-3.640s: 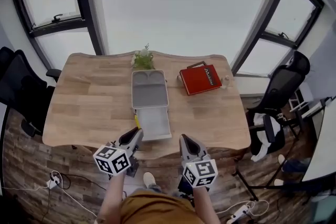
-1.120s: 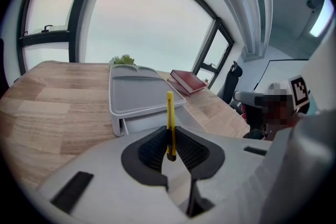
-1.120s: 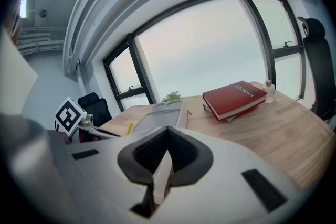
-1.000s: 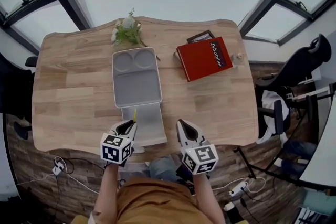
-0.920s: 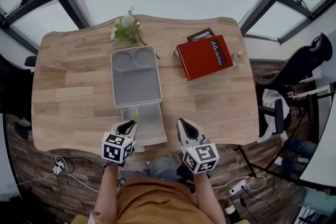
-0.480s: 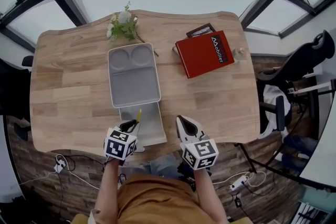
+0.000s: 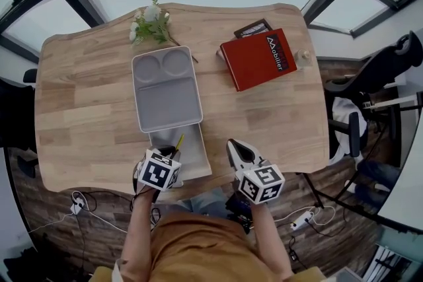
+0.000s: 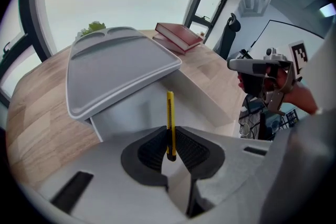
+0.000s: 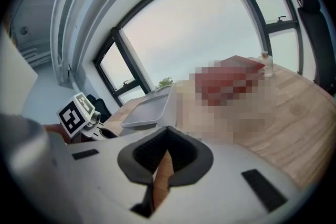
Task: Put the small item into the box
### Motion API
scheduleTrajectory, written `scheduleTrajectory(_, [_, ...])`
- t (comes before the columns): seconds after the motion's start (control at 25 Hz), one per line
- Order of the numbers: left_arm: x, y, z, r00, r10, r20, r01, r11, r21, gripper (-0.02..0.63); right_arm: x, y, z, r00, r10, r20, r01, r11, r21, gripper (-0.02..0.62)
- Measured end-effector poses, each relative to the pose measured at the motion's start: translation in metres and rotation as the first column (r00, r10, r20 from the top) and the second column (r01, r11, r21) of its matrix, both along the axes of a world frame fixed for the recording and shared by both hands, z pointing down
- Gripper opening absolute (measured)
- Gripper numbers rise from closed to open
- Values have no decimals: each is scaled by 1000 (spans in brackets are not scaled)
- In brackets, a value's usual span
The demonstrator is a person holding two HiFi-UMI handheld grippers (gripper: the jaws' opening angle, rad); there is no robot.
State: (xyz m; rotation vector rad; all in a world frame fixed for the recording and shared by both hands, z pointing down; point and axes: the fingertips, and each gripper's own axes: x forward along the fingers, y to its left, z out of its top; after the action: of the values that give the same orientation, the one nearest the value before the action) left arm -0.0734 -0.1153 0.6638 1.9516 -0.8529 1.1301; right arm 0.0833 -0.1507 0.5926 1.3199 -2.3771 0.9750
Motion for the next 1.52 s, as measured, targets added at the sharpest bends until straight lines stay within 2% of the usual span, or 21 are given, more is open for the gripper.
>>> scheduleTrajectory(0.28, [5, 4, 9, 996, 68, 56, -64, 995, -72, 52, -8, -7, -3, 999, -31, 24, 31, 999, -13, 5])
scheduleTrajectory(0.68, [9, 9, 16, 986, 123, 113, -105, 982, -156, 52, -2, -5, 9, 999, -37, 14, 37, 998, -51, 5])
scheduleTrajectory(0.92, [9, 6, 20, 978, 147, 150, -121, 978, -168, 52, 1, -5, 14, 999, -44, 3, 44, 997, -63, 5])
scheduleTrajectory(1.08, [3, 6, 22, 960, 193, 202, -157, 970, -183, 52, -4, -5, 13, 996, -85, -16, 83, 994, -64, 5])
scheduleTrajectory(1.52, [8, 7, 28, 941, 256, 220, -212, 955, -207, 66, -6, -6, 16, 995, -103, -6, 102, 992, -76, 5])
